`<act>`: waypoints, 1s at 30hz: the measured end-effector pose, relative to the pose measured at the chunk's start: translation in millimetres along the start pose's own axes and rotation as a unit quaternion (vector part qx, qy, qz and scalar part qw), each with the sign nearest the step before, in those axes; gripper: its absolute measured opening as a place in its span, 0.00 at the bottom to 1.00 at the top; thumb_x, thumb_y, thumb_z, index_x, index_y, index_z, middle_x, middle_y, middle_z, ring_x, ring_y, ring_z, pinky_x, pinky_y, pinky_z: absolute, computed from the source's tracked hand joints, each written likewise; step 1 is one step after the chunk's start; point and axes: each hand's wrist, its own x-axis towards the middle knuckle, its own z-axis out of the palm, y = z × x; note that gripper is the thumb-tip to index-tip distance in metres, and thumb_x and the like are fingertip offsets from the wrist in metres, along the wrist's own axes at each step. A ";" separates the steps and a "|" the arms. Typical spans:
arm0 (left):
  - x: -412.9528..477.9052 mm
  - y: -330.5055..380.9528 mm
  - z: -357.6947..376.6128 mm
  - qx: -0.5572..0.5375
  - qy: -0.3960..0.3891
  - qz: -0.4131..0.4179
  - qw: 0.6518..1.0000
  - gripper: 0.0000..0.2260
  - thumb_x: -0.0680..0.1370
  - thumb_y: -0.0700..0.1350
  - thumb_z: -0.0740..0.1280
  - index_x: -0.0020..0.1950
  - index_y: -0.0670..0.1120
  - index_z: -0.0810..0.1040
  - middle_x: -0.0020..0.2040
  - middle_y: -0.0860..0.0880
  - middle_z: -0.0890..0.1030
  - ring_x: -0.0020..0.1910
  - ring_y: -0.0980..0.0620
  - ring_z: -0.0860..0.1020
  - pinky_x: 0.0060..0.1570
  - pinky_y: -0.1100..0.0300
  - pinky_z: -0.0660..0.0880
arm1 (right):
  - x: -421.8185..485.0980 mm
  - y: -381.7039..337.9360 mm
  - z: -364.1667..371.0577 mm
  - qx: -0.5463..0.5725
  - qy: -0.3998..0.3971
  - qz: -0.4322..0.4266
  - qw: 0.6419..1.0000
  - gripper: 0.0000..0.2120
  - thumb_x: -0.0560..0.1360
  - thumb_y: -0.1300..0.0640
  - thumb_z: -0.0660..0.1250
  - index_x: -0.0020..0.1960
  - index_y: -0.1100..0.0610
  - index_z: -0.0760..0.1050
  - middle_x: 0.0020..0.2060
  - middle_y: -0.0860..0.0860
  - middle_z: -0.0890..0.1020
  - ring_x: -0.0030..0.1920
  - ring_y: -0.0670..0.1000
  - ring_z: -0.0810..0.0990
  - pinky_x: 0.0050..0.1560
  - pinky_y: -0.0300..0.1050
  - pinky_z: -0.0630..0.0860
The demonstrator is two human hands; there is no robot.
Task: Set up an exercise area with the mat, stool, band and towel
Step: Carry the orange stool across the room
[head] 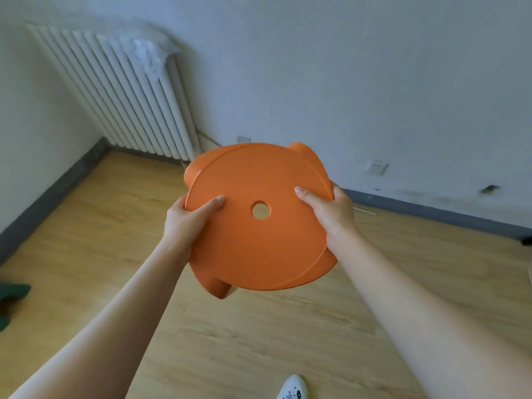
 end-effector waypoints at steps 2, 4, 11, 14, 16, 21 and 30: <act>1.1 8.9 52.1 0.008 -0.029 0.007 1.000 0.22 0.68 0.55 0.76 0.57 0.51 0.75 0.49 0.52 0.80 0.45 0.53 0.79 0.37 0.58 0.75 | 17.7 -3.8 -45.8 0.007 0.036 0.001 0.999 0.33 0.62 0.43 0.80 0.64 0.47 0.75 0.53 0.46 0.82 0.52 0.51 0.82 0.57 0.55 0.79; -1.6 18.5 104.1 0.014 -0.058 0.016 0.998 0.21 0.67 0.54 0.77 0.56 0.51 0.75 0.48 0.52 0.80 0.45 0.52 0.80 0.38 0.57 0.76 | 33.4 -6.9 -92.7 0.012 0.072 0.008 0.997 0.33 0.62 0.43 0.79 0.65 0.47 0.74 0.54 0.46 0.82 0.53 0.52 0.81 0.57 0.55 0.78; -8.3 38.4 269.3 0.035 -0.167 0.030 0.985 0.27 0.67 0.56 0.77 0.62 0.50 0.74 0.52 0.52 0.80 0.48 0.52 0.79 0.45 0.54 0.75 | 75.9 -16.1 -235.7 0.036 0.184 0.021 0.982 0.27 0.64 0.44 0.79 0.61 0.47 0.77 0.50 0.45 0.82 0.50 0.51 0.82 0.55 0.53 0.79; -8.2 46.6 332.6 0.045 -0.212 0.024 0.976 0.30 0.67 0.57 0.77 0.64 0.50 0.72 0.54 0.51 0.79 0.48 0.51 0.78 0.46 0.53 0.74 | 94.7 -18.6 -284.6 0.045 0.222 0.029 0.974 0.26 0.64 0.45 0.79 0.61 0.46 0.76 0.50 0.44 0.82 0.50 0.49 0.81 0.53 0.50 0.78; -1.8 49.3 377.5 0.046 -0.236 0.022 0.970 0.32 0.66 0.57 0.76 0.66 0.49 0.71 0.55 0.51 0.78 0.47 0.52 0.78 0.43 0.55 0.73 | 113.1 -20.6 -317.2 0.047 0.245 0.029 0.968 0.26 0.65 0.45 0.79 0.61 0.46 0.76 0.49 0.44 0.81 0.50 0.50 0.81 0.53 0.51 0.78; 7.5 74.4 505.4 0.049 -0.300 0.009 0.953 0.34 0.67 0.56 0.76 0.69 0.48 0.68 0.57 0.50 0.77 0.47 0.53 0.77 0.41 0.56 0.73 | 173.8 -37.4 -405.7 0.050 0.310 0.047 0.948 0.26 0.66 0.46 0.78 0.62 0.47 0.76 0.49 0.43 0.80 0.49 0.49 0.79 0.49 0.48 0.75; 5.5 105.0 676.6 0.098 -0.353 0.013 0.930 0.34 0.67 0.55 0.76 0.70 0.49 0.68 0.57 0.52 0.76 0.50 0.50 0.76 0.47 0.54 0.72 | 248.0 -51.2 -528.1 0.075 0.376 0.064 0.921 0.28 0.67 0.48 0.77 0.65 0.49 0.75 0.52 0.45 0.79 0.49 0.48 0.79 0.47 0.46 0.72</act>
